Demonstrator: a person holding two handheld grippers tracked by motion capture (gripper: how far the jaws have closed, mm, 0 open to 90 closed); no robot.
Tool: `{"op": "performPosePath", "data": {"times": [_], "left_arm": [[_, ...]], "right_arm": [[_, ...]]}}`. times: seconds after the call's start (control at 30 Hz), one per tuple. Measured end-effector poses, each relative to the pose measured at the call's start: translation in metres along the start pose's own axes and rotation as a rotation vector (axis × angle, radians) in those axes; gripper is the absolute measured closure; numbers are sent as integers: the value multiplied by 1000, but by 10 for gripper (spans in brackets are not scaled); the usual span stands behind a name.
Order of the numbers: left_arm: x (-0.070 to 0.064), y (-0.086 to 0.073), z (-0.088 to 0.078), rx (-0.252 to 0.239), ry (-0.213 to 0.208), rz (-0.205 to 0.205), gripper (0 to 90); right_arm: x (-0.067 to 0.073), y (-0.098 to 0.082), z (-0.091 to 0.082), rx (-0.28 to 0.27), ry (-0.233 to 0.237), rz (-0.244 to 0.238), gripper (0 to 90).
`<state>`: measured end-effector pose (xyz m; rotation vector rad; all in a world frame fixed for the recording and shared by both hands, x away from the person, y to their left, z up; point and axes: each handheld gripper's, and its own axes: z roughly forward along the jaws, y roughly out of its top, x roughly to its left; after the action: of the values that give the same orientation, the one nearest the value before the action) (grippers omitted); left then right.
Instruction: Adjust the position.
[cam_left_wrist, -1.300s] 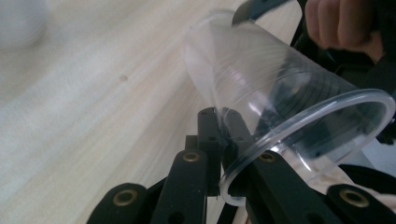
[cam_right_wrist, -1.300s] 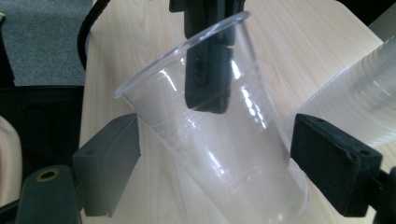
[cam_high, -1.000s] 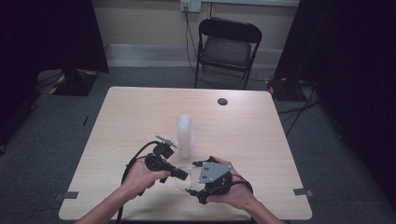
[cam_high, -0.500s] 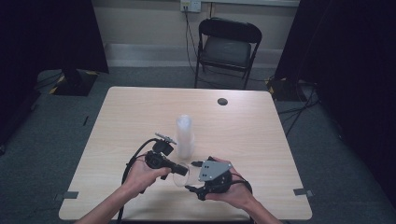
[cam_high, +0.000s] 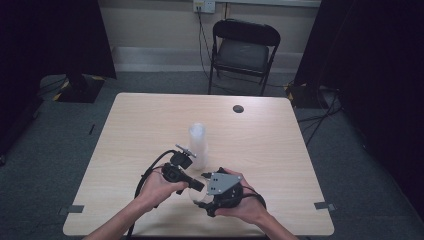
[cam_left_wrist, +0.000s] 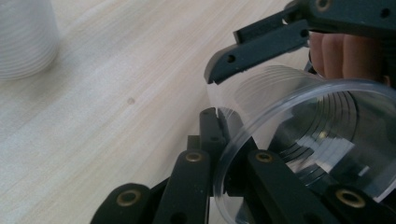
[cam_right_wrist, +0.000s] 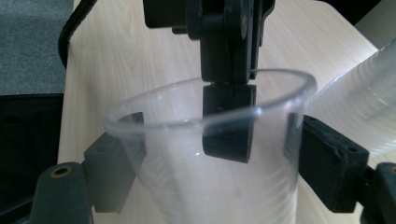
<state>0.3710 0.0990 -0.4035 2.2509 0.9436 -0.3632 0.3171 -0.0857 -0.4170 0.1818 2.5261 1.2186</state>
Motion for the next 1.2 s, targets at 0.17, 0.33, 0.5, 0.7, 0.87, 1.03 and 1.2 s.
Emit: {"op": "performPosePath", "data": {"times": [0.17,0.33,0.5,0.7,0.87,1.03,1.2], "left_arm": [[-1,2,3,26,6,7,895],[-5,2,5,0,22,21,886],[-3,1,3,-34,31,29,863],[-2,-1,2,-65,41,38,791],[-3,-3,2,-111,48,42,728],[-2,-8,5,-147,33,49,677],[-3,-9,4,-180,45,50,608]], "right_arm": [[0,0,0,-1,1,-7,197],[2,-1,0,0,2,-13,233],[2,-1,-2,-14,-11,-19,288],[-1,-2,-4,-35,-28,3,302],[-3,-3,-6,-42,-35,28,305],[-7,-6,-8,-49,-39,68,304],[-9,-11,-9,-48,-44,94,304]]}}
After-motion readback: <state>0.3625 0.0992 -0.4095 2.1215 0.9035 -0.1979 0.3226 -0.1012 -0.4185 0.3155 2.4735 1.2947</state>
